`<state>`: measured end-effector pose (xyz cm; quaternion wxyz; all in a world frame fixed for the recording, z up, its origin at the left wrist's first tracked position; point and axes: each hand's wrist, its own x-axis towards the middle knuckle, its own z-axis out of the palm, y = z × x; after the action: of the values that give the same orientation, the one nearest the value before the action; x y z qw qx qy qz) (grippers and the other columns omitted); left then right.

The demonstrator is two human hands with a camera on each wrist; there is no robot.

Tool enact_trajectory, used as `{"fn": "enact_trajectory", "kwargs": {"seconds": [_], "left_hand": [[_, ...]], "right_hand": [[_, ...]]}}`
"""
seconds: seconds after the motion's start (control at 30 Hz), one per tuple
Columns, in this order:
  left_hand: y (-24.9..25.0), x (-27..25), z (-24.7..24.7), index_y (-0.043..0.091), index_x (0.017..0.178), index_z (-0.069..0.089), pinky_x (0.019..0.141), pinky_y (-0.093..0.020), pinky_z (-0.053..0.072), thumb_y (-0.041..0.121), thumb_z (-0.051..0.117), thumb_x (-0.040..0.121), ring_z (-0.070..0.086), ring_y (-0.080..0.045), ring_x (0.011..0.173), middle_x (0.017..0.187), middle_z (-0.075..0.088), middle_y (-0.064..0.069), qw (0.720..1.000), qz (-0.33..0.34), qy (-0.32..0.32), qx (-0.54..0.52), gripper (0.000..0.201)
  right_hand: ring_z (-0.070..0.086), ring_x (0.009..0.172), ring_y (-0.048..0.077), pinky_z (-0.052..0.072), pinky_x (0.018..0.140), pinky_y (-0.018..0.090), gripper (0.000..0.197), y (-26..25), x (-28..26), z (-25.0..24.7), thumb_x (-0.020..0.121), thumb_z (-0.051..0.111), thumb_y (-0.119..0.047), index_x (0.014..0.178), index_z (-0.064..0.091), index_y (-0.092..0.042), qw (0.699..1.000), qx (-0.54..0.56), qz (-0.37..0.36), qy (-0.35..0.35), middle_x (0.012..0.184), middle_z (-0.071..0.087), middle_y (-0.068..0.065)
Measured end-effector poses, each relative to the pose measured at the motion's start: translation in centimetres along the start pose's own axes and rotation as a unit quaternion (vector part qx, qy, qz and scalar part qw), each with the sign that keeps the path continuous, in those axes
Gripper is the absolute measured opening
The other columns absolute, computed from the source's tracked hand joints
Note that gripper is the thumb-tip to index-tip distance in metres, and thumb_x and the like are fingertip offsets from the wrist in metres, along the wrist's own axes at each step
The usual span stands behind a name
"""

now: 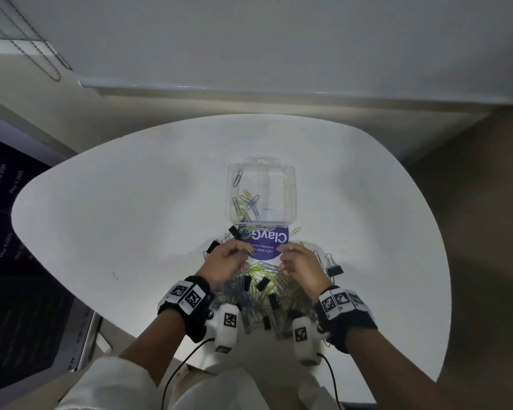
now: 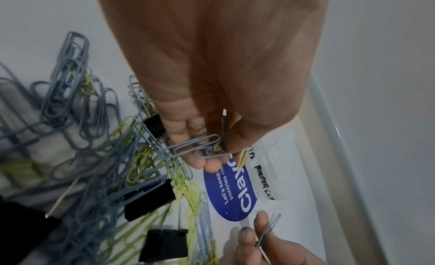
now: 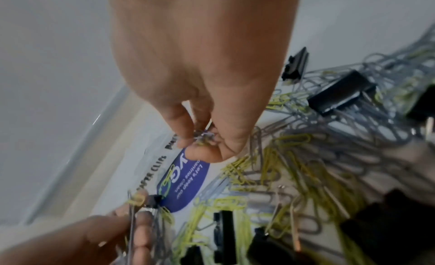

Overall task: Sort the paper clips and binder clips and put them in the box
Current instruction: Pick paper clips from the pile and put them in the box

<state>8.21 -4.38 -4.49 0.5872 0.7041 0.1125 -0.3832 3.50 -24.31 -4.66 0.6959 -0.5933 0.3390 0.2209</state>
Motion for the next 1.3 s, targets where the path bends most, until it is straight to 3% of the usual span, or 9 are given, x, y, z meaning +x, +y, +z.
{"fn": "enact_trajectory", "kwargs": {"seconds": [0.13,0.3,0.43,0.6,0.73,0.93,1.0,1.1,1.3], "left_hand": [[1.0,-0.2,0.6,0.011,0.075,0.056,0.057,-0.028,0.04,0.019,0.044,0.089,0.05,-0.018,0.061,0.069,0.055,-0.004,0.993,-0.059,-0.036,-0.1,0.02],[0.6,0.4,1.3,0.019,0.065,0.047,0.059,-0.03,0.036,0.051,0.039,0.095,0.044,-0.018,0.056,0.062,0.051,-0.001,0.998,-0.039,0.015,0.054,0.044],[0.5,0.0,1.5,0.017,0.073,0.052,0.067,-0.033,0.037,0.031,0.036,0.1,0.046,-0.018,0.067,0.069,0.05,0.002,0.982,0.044,0.049,0.177,0.034],[0.1,-0.3,0.8,0.015,0.085,0.056,0.066,-0.031,0.045,0.044,0.056,0.091,0.058,-0.014,0.071,0.079,0.062,-0.002,0.955,0.088,0.046,0.278,0.03],[-0.9,0.1,0.1,0.018,0.106,0.06,0.082,-0.03,0.047,0.023,0.064,0.087,0.058,-0.021,0.102,0.111,0.059,-0.001,0.88,0.139,0.017,0.454,0.02],[-0.9,0.6,0.6,0.006,0.1,0.059,0.085,-0.031,0.042,0.015,0.055,0.094,0.052,-0.025,0.106,0.108,0.054,-0.009,0.82,0.183,0.0,0.542,0.012],[-1.0,0.6,0.6,0.003,0.105,0.057,0.091,-0.031,0.04,0.007,0.052,0.094,0.049,-0.026,0.108,0.111,0.053,-0.012,0.814,0.199,-0.003,0.546,0.013],[-1.0,0.1,0.7,0.0,0.099,0.053,0.087,-0.034,0.04,0.004,0.046,0.095,0.046,-0.026,0.098,0.104,0.051,-0.013,0.844,0.208,0.0,0.494,0.01],[-0.2,-0.6,0.4,0.007,0.093,0.045,0.061,-0.032,0.04,0.016,0.041,0.1,0.05,-0.015,0.066,0.085,0.06,-0.01,0.946,0.132,0.001,0.295,0.012]], "right_hand": [[0.041,0.051,0.015,0.029,0.049,0.027,0.023,-0.5,-0.2,0.0,0.091,0.042,-0.013,0.074,0.056,-0.009,0.99,0.126,0.062,0.007,0.065,0.049,0.005],[0.053,0.064,0.016,0.044,0.064,0.032,0.046,0.5,0.1,-0.2,0.083,0.064,-0.058,0.075,0.059,-0.013,0.975,-0.215,-0.044,0.031,0.071,0.059,0.0],[0.057,0.079,0.003,0.043,0.066,0.013,0.023,1.4,-0.1,-0.2,0.076,0.083,-0.021,0.091,0.067,-0.014,0.938,-0.317,-0.144,-0.004,0.089,0.064,-0.01],[0.059,0.091,0.013,0.044,0.074,0.016,0.013,2.3,0.2,0.3,0.082,0.076,-0.014,0.091,0.068,-0.016,0.892,-0.406,-0.196,0.004,0.102,0.062,-0.001],[0.055,0.089,0.011,0.038,0.07,0.006,0.009,2.7,0.4,0.4,0.09,0.069,-0.023,0.089,0.065,-0.014,0.889,-0.415,-0.192,0.012,0.1,0.057,0.002],[0.057,0.077,0.017,0.045,0.068,0.025,0.013,2.4,-0.4,-0.1,0.097,0.058,-0.02,0.09,0.055,-0.01,0.911,-0.362,-0.194,0.023,0.084,0.061,0.005],[0.056,0.07,0.006,0.042,0.063,0.016,0.012,2.3,-0.4,-0.4,0.098,0.057,-0.019,0.092,0.054,-0.01,0.92,-0.344,-0.186,0.021,0.08,0.062,0.002],[0.058,0.072,-0.009,0.041,0.064,0.005,0.007,2.1,-0.4,-0.5,0.098,0.056,-0.015,0.102,0.06,-0.011,0.939,-0.296,-0.173,0.011,0.088,0.066,-0.001],[0.056,0.075,0.013,0.044,0.067,0.018,0.025,1.5,-0.1,-0.4,0.101,0.045,-0.007,0.113,0.066,-0.013,0.976,-0.196,-0.089,-0.006,0.083,0.062,0.003]]}}
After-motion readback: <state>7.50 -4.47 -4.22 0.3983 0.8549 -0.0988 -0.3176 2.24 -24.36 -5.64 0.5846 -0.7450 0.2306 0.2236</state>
